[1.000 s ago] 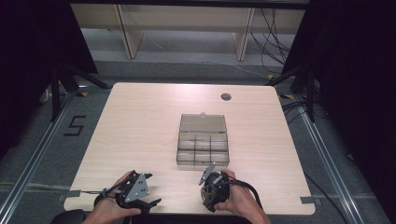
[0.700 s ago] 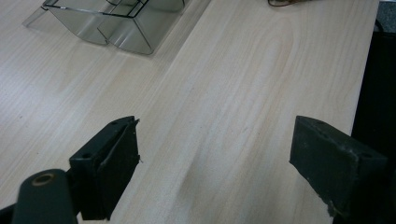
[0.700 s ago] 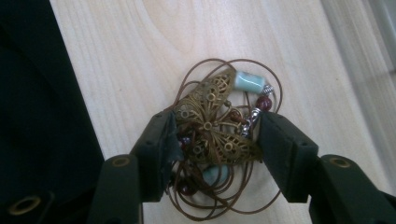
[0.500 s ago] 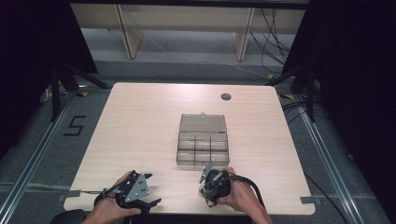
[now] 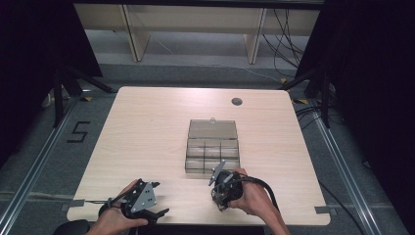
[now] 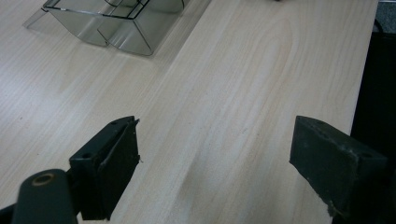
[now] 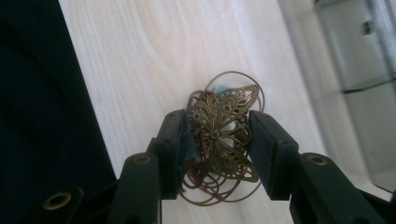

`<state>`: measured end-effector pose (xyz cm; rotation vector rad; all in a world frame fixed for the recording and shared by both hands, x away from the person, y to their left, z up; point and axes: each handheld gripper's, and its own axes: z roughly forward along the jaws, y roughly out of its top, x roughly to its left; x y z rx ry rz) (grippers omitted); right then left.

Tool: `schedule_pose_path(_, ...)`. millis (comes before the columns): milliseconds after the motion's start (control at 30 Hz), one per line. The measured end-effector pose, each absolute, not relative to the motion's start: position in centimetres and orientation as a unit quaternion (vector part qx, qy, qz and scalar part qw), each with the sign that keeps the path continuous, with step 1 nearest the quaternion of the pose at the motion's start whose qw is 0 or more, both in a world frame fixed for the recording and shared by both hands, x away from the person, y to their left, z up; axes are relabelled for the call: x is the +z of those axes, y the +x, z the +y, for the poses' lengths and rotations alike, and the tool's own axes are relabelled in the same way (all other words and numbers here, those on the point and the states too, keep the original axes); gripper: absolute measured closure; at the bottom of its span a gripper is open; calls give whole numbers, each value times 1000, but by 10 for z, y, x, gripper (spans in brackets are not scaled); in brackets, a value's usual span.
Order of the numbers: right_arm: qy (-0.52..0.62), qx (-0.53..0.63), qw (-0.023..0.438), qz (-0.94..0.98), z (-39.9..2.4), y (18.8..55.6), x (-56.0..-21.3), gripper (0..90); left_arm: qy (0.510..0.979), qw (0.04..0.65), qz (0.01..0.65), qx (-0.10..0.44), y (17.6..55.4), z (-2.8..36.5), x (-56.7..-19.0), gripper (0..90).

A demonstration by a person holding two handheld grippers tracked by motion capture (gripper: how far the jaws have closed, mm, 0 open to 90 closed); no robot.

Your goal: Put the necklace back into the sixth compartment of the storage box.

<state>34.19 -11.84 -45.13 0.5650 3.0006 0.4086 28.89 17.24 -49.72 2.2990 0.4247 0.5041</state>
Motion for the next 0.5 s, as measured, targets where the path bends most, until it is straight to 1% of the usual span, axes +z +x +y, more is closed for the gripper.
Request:
schedule_pose_path(200,170,136,35,975,-122,346,-434,589,899,358,163,191,290,173,-497,150)
schedule_pose_path(233,188,135,36,972,-123,344,-431,589,899,358,162,191,290,173,-497,150)
schedule_pose_path(267,169,141,40,975,-123,347,-429,589,898,359,163,195,290,173,-498,150)
schedule_pose_path(367,177,145,51,972,-123,348,-421,589,899,358,162,191,290,173,-497,150)
schedule_pose_path(500,170,146,45,974,-122,351,-416,589,901,355,162,191,290,173,-497,150)
